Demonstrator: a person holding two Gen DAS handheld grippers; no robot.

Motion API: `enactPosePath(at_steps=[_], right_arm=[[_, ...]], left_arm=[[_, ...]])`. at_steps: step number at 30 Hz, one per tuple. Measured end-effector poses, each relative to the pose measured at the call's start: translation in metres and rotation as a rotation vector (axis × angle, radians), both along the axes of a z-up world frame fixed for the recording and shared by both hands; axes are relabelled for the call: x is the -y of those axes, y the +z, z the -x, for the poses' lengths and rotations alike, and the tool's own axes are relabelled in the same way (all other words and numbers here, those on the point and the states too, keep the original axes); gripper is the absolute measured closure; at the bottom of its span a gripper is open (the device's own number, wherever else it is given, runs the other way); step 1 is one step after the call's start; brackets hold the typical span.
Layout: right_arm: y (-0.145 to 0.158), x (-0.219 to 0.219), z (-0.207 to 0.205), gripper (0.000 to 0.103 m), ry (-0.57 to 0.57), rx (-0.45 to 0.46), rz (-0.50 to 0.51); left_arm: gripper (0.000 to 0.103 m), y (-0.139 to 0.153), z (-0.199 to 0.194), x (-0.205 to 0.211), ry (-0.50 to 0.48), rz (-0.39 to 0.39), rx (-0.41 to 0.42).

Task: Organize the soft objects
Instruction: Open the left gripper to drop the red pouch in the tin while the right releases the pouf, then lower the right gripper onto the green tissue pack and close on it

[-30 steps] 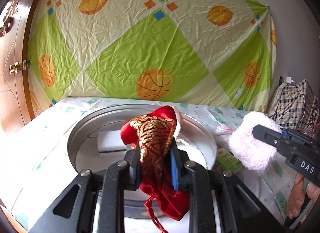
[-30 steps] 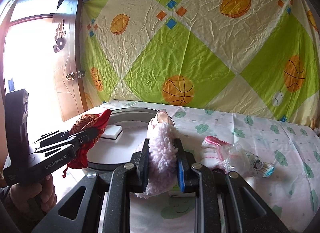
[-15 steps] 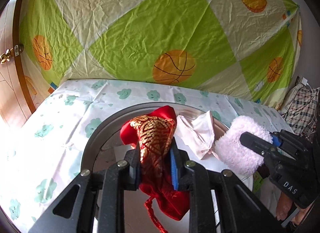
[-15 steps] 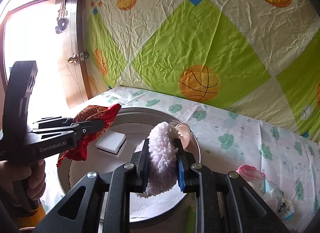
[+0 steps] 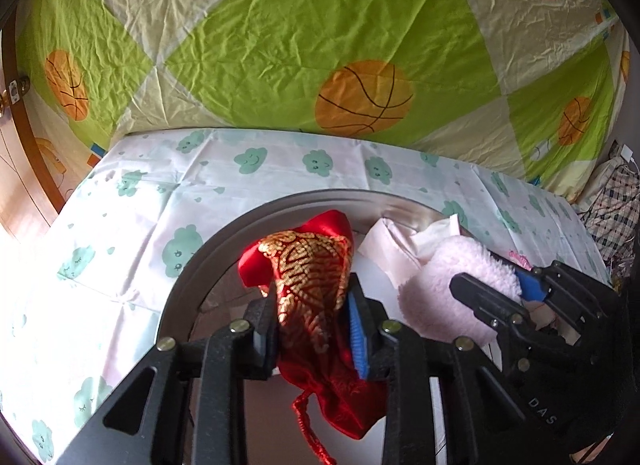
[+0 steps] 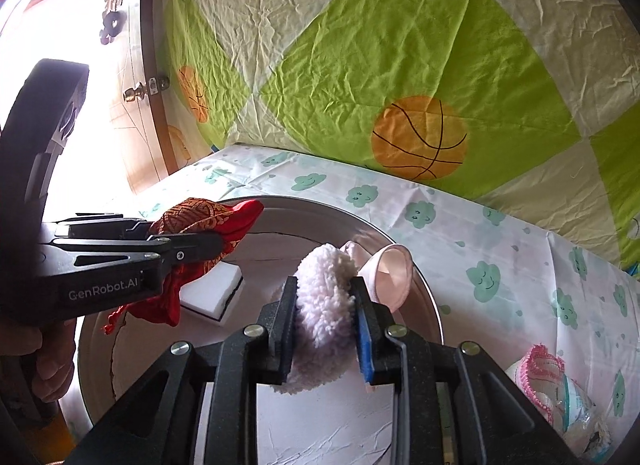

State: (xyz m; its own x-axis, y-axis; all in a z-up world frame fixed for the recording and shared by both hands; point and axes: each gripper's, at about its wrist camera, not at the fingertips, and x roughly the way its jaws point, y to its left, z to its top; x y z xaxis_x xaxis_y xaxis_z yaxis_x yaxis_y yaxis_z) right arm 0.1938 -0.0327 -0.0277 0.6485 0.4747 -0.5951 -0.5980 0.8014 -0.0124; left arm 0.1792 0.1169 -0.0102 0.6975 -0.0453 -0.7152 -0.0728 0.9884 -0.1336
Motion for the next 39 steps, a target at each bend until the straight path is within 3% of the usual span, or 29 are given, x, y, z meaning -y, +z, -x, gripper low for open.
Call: enactPosePath(at_steps=[2,4,5,8,14,20,27,32,39], right_arm=[[0.001,-0.001,0.001,0.050,-0.007,0.013,0.002],[0.004,0.000,0.004,0.034,-0.007,0.025,-0.007],[0.006,0.001,0.005,0.032,-0.017,0.042,-0.007],[0.012,0.011,0.012,0.032,-0.046,0.073,-0.012],[0.026,0.067,0.040,0.031,-0.091,0.099,-0.049],[0.023,0.151,0.074,0.026,-0.235,0.129,-0.085],[-0.005,0.212,0.093,0.026,-0.342,0.068,-0.100],[-0.015,0.217,0.095,0.026,-0.339,0.034,-0.127],[-0.021,0.161,0.084,0.026,-0.190,0.029,-0.076]], left_arm=[[0.054,0.003,0.000,0.001,0.002,-0.019,0.013],[0.046,0.006,0.002,0.001,0.008,-0.032,0.029],[0.042,0.007,0.004,0.001,0.010,-0.029,0.037],[0.033,0.012,0.016,0.001,0.010,-0.010,0.066],[0.021,0.015,0.058,0.031,-0.015,-0.057,0.167],[0.018,0.000,0.096,0.073,-0.056,-0.050,0.221],[0.018,-0.014,0.120,0.113,-0.101,-0.069,0.236],[0.011,-0.014,0.124,0.125,-0.080,-0.134,0.265],[0.005,-0.019,0.119,0.105,-0.002,-0.126,0.261]])
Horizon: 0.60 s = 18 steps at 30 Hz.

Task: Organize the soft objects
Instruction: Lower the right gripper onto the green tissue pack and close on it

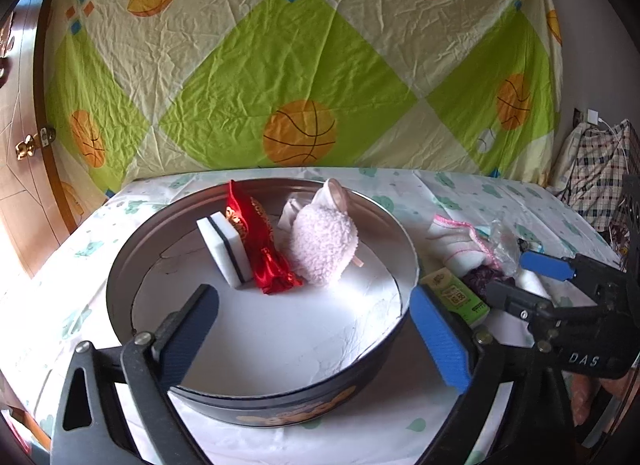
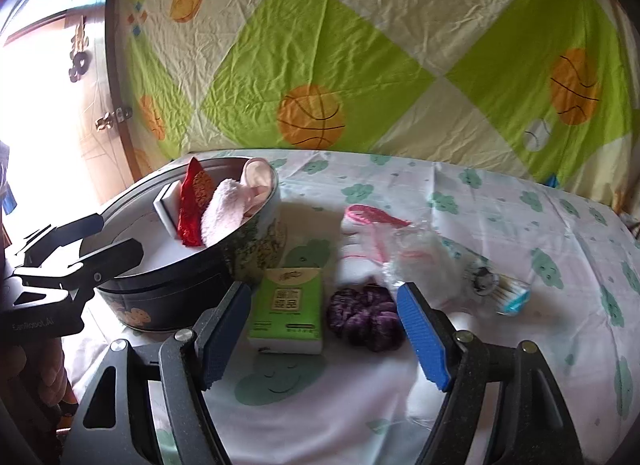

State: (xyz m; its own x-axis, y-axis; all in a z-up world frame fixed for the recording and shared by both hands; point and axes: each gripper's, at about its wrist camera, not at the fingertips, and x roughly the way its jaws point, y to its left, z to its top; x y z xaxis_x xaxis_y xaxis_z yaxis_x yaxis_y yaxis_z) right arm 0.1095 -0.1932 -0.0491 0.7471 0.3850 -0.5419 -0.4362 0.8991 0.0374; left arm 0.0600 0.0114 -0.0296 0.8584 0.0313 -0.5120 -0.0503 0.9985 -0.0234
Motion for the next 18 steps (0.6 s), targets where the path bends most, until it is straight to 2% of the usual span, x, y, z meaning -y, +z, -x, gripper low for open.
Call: enactPosePath(at_steps=[4,11,18], right_arm=[[-0.011,-0.026,-0.009,0.026,0.046,-0.033,0.039],[-0.022,-0.043,-0.028,0.041,0.078,-0.108,0.072],[-0.038,-0.055,-0.044,0.041,0.076,-0.211,0.136]], left_arm=[[0.005,-0.004,-0.005,-0.013,0.033,0.024,-0.013],[0.004,-0.009,-0.004,-0.022,0.043,0.060,-0.020],[0.004,-0.008,-0.003,-0.023,0.044,0.063,-0.022]])
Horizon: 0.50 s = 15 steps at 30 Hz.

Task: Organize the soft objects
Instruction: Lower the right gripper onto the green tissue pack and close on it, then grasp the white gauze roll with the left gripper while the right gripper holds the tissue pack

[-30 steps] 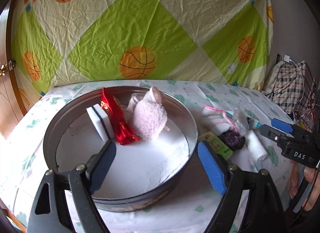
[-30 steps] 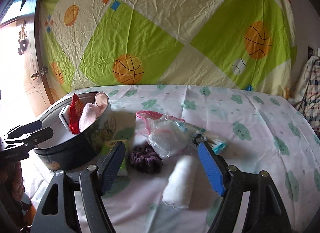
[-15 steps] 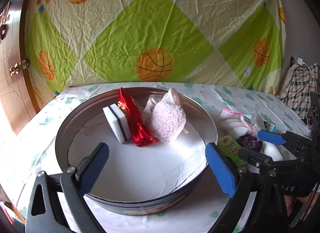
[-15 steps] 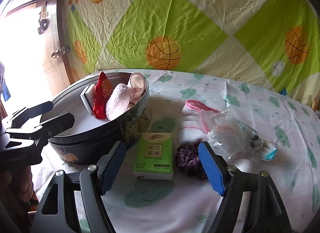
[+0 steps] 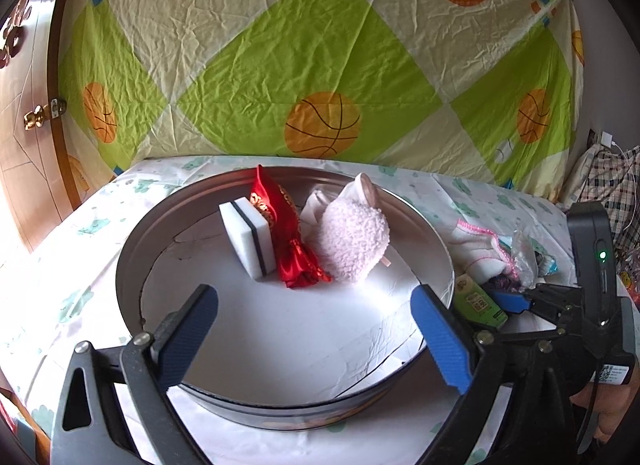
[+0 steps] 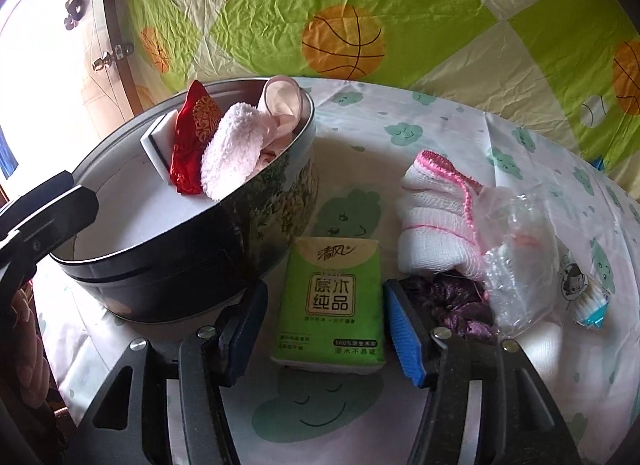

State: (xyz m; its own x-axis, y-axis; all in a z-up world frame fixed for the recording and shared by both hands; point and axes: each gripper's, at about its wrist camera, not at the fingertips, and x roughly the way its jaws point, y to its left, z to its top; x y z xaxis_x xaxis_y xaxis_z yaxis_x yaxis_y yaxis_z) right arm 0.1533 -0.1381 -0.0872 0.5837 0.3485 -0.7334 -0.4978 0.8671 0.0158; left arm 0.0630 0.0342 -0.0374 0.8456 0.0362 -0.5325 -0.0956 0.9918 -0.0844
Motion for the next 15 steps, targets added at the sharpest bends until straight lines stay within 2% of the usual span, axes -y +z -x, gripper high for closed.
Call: enactPosePath(at_steps=[2,4,6,15], right_arm=[[-0.004,-0.005,-0.002,0.043,0.011,-0.024,0.027],[-0.005,-0.007,-0.002,0.052,0.015,-0.026,0.036],[-0.002,-0.003,-0.001,0.052,0.012,-0.018,0.016],[0.038,0.054,0.043,0.052,-0.115,0.174,-0.164]], left_arm=[[0.004,0.000,0.001,0.001,-0.003,0.001,-0.001],[0.004,0.002,0.001,0.002,-0.003,0.002,0.000],[0.004,0.004,0.002,0.003,-0.005,0.004,0.005],[0.004,0.019,0.001,0.041,-0.062,-0.005,0.043]])
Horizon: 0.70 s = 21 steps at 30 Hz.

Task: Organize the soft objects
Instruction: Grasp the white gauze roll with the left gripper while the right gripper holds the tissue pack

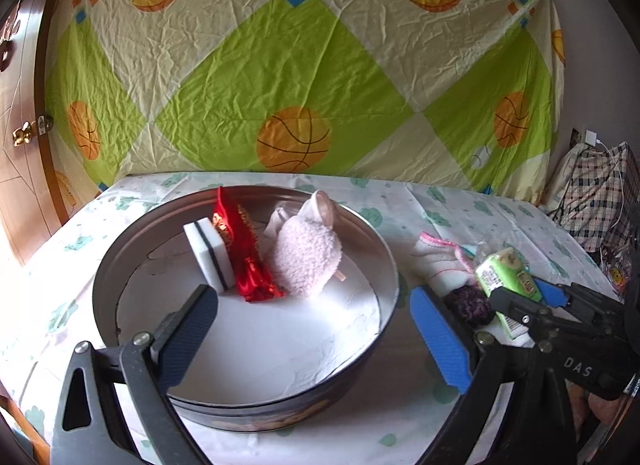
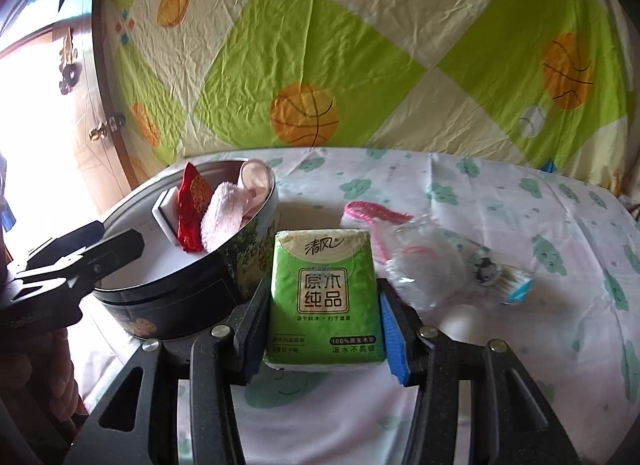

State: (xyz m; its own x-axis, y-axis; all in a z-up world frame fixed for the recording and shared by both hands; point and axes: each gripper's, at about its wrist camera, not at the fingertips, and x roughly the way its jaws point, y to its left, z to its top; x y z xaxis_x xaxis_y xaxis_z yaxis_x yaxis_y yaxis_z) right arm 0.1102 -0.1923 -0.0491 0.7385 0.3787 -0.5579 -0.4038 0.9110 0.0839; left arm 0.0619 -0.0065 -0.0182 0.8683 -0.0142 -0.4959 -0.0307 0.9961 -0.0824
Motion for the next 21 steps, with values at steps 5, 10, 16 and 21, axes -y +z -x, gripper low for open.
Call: enactPosePath(at_steps=[5,10,16,21], right_arm=[[0.019,0.042,0.026,0.052,-0.122,0.096,0.030],[0.014,0.087,0.030,0.052,-0.230,0.095,0.025],[0.001,0.125,0.027,0.052,-0.321,0.067,0.010],[-0.005,0.142,0.027,0.052,-0.354,0.045,0.002]], left_arm=[[0.004,-0.002,-0.004,0.042,-0.081,-0.028,-0.014],[0.004,-0.010,-0.010,0.084,-0.158,-0.049,-0.048],[0.004,-0.021,-0.019,0.126,-0.223,-0.062,-0.092],[0.004,-0.032,-0.034,0.151,-0.259,-0.030,-0.149]])
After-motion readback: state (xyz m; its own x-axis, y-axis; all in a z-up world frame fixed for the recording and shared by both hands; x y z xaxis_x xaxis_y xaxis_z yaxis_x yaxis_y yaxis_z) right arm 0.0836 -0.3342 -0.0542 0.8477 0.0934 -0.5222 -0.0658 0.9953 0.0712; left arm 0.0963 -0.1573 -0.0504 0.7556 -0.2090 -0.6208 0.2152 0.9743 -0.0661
